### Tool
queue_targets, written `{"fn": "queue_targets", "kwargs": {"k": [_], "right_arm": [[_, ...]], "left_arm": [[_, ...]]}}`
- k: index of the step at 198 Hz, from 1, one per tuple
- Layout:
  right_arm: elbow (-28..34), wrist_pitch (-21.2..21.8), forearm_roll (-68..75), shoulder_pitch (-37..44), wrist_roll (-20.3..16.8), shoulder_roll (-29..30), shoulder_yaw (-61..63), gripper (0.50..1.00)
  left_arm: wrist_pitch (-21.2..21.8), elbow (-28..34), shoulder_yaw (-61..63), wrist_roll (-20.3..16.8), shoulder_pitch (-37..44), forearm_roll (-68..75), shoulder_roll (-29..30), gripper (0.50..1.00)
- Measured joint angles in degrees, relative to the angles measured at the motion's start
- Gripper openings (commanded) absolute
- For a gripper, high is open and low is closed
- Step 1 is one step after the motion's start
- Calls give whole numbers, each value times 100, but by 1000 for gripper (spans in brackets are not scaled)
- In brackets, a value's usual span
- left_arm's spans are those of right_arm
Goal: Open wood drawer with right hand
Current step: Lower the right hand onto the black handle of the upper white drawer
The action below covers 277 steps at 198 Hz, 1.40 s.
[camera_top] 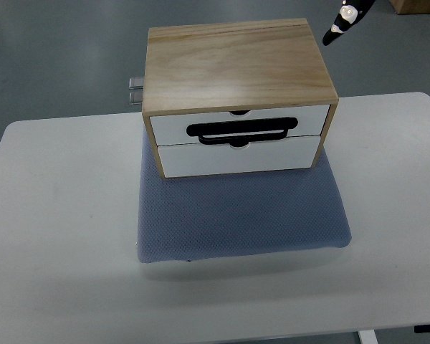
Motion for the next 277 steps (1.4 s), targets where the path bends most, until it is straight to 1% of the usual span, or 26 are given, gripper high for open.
{"fn": "queue_targets", "kwargs": {"k": [17, 40, 119, 137, 168, 196, 220, 277], "right_arm": [[129, 0, 19, 21, 0, 264, -23, 944], [199, 0, 44, -17, -4, 446, -28, 944], [504, 0, 407, -544, -26, 470, -30, 944], [510, 0, 564, -745, -181, 492, -36, 944], [511, 0, 886, -879, -709, 518, -53, 944], [512, 0, 1258, -911, -1044, 588, -54, 944], [559, 0, 1369, -997, -1129, 684, -55, 944], [585, -4, 1383, -1336, -1148, 895, -55, 944]], "left_arm": [[0, 0, 0, 3, -2, 0, 0, 1000], [0, 0, -1, 5, -1, 0, 0, 1000], [0, 0, -2, 1, 0, 0, 0, 1000], [0, 0, -2, 1, -1, 0, 0, 1000], [0, 0, 1, 1, -1, 0, 0, 1000], [0, 0, 4, 1, -1, 0, 0, 1000], [0, 0, 4, 1, -1, 0, 0, 1000], [0, 0, 0, 1, -1, 0, 0, 1000]]}}
